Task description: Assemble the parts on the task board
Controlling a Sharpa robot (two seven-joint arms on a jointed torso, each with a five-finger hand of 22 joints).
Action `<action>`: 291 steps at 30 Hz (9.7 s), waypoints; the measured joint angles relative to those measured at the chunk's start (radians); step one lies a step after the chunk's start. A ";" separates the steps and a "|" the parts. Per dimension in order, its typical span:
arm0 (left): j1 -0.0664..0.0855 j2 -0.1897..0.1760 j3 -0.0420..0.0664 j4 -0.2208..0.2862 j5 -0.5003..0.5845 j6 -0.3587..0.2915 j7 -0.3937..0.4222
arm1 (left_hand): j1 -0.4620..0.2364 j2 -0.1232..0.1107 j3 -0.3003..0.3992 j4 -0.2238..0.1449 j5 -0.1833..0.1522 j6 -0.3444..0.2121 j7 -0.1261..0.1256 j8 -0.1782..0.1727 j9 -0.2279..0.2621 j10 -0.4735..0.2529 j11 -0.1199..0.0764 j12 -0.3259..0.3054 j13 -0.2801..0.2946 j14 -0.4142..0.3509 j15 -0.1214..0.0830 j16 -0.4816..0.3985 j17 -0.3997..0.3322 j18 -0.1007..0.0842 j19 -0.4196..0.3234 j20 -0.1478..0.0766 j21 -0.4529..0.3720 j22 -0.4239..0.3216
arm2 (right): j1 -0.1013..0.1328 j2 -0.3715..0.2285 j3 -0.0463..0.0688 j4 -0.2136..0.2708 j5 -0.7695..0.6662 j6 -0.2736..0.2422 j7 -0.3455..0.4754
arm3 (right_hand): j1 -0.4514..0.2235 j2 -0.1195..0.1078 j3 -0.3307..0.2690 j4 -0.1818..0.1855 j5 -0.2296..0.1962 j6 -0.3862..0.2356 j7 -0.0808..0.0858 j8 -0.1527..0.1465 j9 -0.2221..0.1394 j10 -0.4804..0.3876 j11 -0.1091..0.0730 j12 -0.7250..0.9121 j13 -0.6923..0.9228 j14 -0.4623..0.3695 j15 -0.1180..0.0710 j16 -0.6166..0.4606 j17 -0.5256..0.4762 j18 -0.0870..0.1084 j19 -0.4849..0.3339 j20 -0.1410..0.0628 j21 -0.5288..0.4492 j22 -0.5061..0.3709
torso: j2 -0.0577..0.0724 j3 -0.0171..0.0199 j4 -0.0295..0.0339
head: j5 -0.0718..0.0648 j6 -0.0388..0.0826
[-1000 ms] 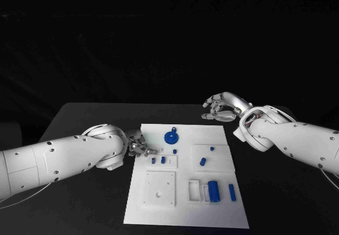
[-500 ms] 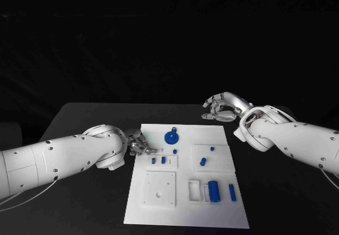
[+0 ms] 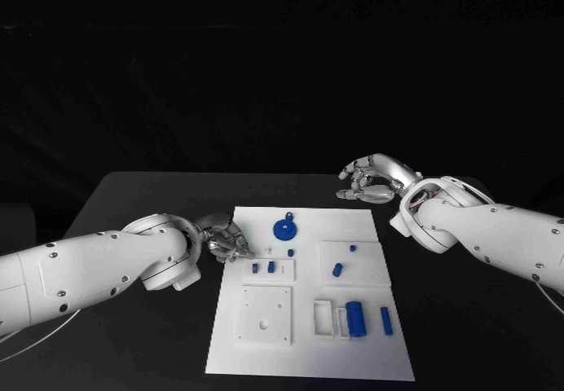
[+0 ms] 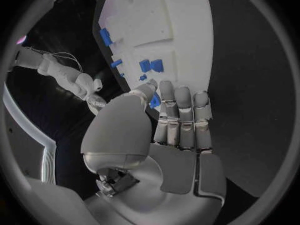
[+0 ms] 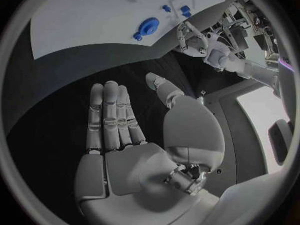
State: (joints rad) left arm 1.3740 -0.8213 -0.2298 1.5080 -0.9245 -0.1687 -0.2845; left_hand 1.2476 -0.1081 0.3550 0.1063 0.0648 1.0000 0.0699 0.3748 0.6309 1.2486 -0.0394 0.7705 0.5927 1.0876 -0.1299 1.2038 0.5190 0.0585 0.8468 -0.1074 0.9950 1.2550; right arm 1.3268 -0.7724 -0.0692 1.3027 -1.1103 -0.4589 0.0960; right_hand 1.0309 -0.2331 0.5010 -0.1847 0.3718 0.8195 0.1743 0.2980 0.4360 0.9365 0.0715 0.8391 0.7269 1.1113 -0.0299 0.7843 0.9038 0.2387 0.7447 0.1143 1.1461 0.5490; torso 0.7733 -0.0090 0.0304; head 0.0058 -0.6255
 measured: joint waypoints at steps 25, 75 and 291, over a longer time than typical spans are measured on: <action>-0.015 -0.019 -0.008 0.028 0.021 0.074 0.050 | -0.012 0.038 -0.024 -0.056 -0.007 0.090 -0.018 -0.021 -0.023 0.054 -0.014 -0.029 -0.005 0.024 0.006 -0.007 0.008 0.001 0.014 -0.001 -0.011 0.006 | 0.000 -0.001 0.000 0.000 0.000 0.000 0.000 | 0.000 0.000 0.000 0.000 0.004 -0.004 0.000 0.000 0.001 0.000 0.000 0.000 -0.002 0.000 0.000 0.000 0.001 -0.001 0.000 0.000 0.000 0.001 | 0.000 -0.0007 0.0013 | 0.003 -0.004; -0.019 0.003 -0.007 -0.013 0.020 0.095 0.031 | -0.037 0.012 -0.020 -0.041 -0.015 0.023 0.008 -0.105 -0.053 0.059 -0.002 -0.047 0.011 0.038 -0.002 -0.011 0.015 0.003 0.026 -0.003 -0.024 0.021 | -0.003 -0.001 0.000 -0.001 0.001 0.000 0.000 | 0.000 0.000 0.000 0.000 0.004 -0.002 -0.002 0.000 0.000 0.000 0.000 0.004 -0.006 0.000 0.000 0.000 0.001 -0.006 0.000 0.000 -0.004 0.002 | 0.000 -0.0002 0.0006 | 0.003 -0.007; -0.014 0.044 -0.002 0.041 -0.136 0.096 -0.153 | 0.062 0.041 -0.189 0.192 0.330 0.129 -0.040 -0.074 0.010 0.121 -0.038 0.012 0.105 0.098 -0.045 0.047 0.086 0.003 0.093 -0.025 -0.001 0.052 | -0.007 -0.009 0.000 0.006 0.005 0.003 -0.001 | -0.004 0.004 -0.005 0.011 0.032 -0.002 -0.001 0.000 0.000 -0.007 0.000 0.019 -0.027 0.003 0.003 -0.004 0.006 0.007 0.004 0.011 -0.008 0.013 | 0.000 0.0000 0.0007 | 0.014 -0.008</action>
State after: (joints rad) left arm 1.3597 -0.7775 -0.2318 1.5494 -1.0605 -0.0731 -0.4373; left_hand 1.3096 -0.0668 0.1655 0.2981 0.3951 1.1287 0.0301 0.3012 0.6406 1.3697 -0.0778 0.7822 0.6973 1.1859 -0.1746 1.2507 0.6052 0.0616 0.9397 -0.1324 0.9935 1.3074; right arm 1.3194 -0.7810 -0.0697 1.3091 -1.1057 -0.4558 0.0951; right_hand 1.0270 -0.2291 0.4955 -0.1737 0.4042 0.8174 0.1736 0.2981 0.4360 0.9293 0.0714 0.8585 0.6998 1.1148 -0.0265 0.7804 0.9093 0.2457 0.7483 0.1249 1.1384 0.5617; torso 0.7731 -0.0090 0.0311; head 0.0195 -0.6337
